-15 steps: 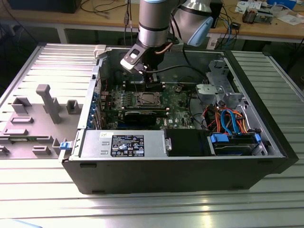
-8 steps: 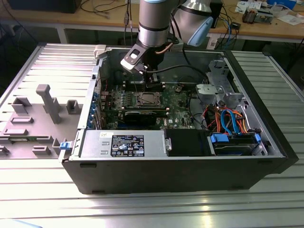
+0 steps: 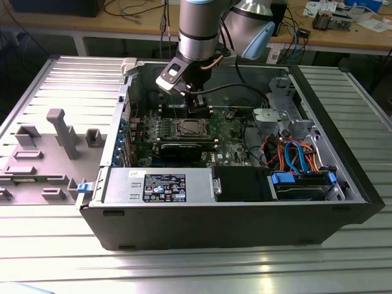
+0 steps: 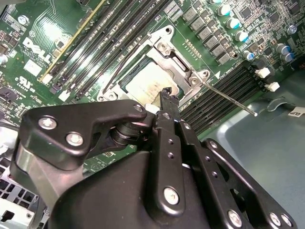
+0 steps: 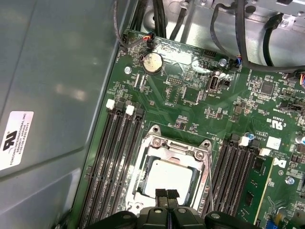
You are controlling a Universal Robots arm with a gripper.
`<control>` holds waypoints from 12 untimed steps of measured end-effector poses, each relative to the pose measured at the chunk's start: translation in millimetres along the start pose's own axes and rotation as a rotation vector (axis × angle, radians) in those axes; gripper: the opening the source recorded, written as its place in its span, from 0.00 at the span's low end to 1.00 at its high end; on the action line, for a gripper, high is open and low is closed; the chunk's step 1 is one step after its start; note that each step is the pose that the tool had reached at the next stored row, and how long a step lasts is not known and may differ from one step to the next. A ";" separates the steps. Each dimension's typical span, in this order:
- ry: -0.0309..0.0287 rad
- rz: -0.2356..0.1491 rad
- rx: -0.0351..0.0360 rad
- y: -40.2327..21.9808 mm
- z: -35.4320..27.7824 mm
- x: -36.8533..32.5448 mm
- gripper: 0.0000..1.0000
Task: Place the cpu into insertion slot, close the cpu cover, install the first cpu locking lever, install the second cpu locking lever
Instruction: 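Install the first cpu locking lever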
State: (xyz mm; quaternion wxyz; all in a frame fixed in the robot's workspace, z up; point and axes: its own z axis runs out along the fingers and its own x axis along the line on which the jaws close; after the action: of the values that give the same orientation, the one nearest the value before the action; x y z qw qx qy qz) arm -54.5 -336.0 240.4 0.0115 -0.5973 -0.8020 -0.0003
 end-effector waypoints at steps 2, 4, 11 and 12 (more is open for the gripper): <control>-0.0001 -0.003 0.0001 0.0 0.0 0.0 0.11; -0.0002 -0.010 0.0002 0.0 0.0 0.0 0.11; -0.0004 -0.022 0.0004 0.0 0.0 0.0 0.11; -0.0004 -0.024 0.0005 0.0 0.0 0.0 0.11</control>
State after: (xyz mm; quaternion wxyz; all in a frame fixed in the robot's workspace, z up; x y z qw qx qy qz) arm -54.5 -336.0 240.4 0.0115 -0.5875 -0.8092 -0.0001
